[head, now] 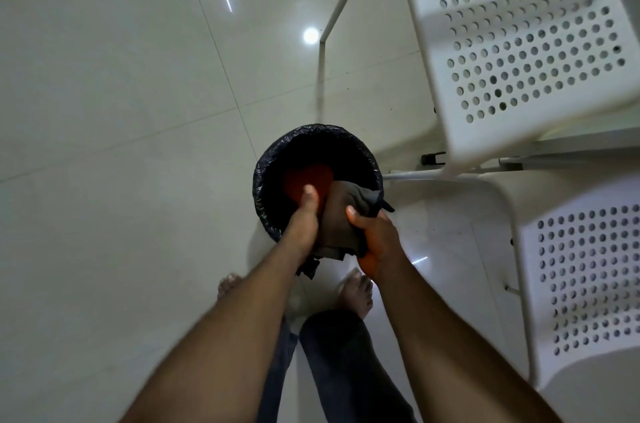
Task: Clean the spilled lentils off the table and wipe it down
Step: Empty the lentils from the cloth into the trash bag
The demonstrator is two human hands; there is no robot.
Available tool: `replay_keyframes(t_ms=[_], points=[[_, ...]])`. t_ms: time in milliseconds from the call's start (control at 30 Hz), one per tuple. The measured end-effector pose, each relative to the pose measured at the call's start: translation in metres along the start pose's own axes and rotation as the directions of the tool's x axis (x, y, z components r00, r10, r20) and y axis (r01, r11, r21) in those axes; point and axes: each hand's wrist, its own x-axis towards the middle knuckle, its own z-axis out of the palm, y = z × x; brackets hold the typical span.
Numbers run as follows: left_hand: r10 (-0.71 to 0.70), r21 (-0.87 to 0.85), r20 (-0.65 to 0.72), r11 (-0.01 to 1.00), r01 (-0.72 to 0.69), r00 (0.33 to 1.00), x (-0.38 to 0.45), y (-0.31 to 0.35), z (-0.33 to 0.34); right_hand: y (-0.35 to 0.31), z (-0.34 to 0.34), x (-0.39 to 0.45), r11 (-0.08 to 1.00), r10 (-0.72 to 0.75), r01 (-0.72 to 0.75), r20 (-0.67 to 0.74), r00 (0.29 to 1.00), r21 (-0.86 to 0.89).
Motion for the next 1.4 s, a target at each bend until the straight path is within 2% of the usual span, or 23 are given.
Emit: replay_keyframes(t_ms=[33,100,133,167,200,267,333,367,433,467,533,567,633,767,933,1033,1167,1400], points=[[-0.063,-0.088,-0.034,0.994,0.059,0.997,0.006,0.000,-0.005,-0.001,-0.005,-0.002,1.000,-0.001,0.001,0.008,1.000,0.018],[0.157,-0.038,-0.089,0.986,-0.161,0.983,0.003,0.001,-0.009,-0.004,-0.010,-0.001,1.000,0.007,-0.008,0.018,1.000,0.021],[0.269,-0.026,-0.056,0.962,-0.270,0.962,0.001,0.000,-0.005,-0.005,-0.011,0.001,1.000,0.010,-0.010,0.012,1.000,0.014],[0.304,-0.030,0.013,0.952,-0.303,0.953,-0.001,-0.002,0.001,-0.004,-0.010,0.003,1.000,0.005,-0.005,0.000,1.000,0.016],[0.307,-0.049,0.092,0.951,-0.304,0.947,-0.006,-0.003,0.007,-0.003,-0.007,0.002,1.000,0.002,-0.002,-0.006,1.000,0.028],[0.154,-0.144,0.127,0.980,-0.135,0.980,-0.004,-0.009,0.009,-0.002,0.002,-0.004,0.996,0.023,-0.022,-0.004,1.000,0.091],[-0.063,-0.266,0.063,0.961,0.078,0.996,0.005,-0.012,0.002,-0.010,0.005,-0.015,0.982,0.050,-0.056,0.035,0.998,0.179],[-0.109,-0.281,0.061,0.952,0.122,0.992,0.006,-0.008,-0.004,-0.014,0.006,-0.019,0.976,0.058,-0.070,0.066,0.996,0.205],[-0.089,-0.306,0.050,0.947,0.100,0.995,-0.006,0.011,-0.006,-0.021,0.011,-0.023,0.990,0.033,-0.045,0.089,0.995,0.137],[-0.041,-0.355,0.060,0.933,0.059,0.997,-0.019,0.024,-0.006,-0.022,0.014,-0.023,0.998,0.021,-0.023,0.040,0.999,0.052],[0.060,-0.376,0.033,0.925,-0.043,0.998,-0.047,0.047,-0.006,-0.026,0.023,-0.027,0.994,0.020,-0.040,-0.179,0.984,-0.104],[0.089,-0.356,-0.013,0.930,-0.088,0.996,-0.061,0.054,-0.008,-0.028,0.029,-0.035,0.991,-0.001,-0.035,-0.274,0.962,-0.127],[0.166,-0.261,-0.122,0.946,-0.193,0.978,-0.087,0.068,-0.022,-0.042,0.046,-0.063,0.996,-0.057,0.033,-0.296,0.953,-0.087],[0.175,-0.010,-0.151,0.984,-0.178,0.973,-0.158,0.104,-0.058,-0.079,0.096,-0.153,0.990,-0.103,0.082,-0.194,0.976,-0.110],[0.373,0.253,-0.194,0.913,-0.321,0.907,-0.264,0.194,-0.097,-0.138,0.159,-0.280,0.992,-0.123,0.120,-0.058,0.991,-0.050],[0.468,0.343,-0.117,0.847,-0.406,0.876,-0.333,0.257,-0.111,-0.179,0.189,-0.362,0.980,-0.199,0.199,0.006,0.980,-0.011],[0.473,0.355,0.025,0.819,-0.450,0.881,-0.397,0.318,-0.117,-0.225,0.212,-0.430,0.955,-0.297,0.297,0.045,0.954,-0.007],[0.480,0.345,0.155,0.793,-0.503,0.863,-0.419,0.409,-0.122,-0.301,0.234,-0.460,0.920,-0.391,0.391,-0.002,0.920,-0.021]])
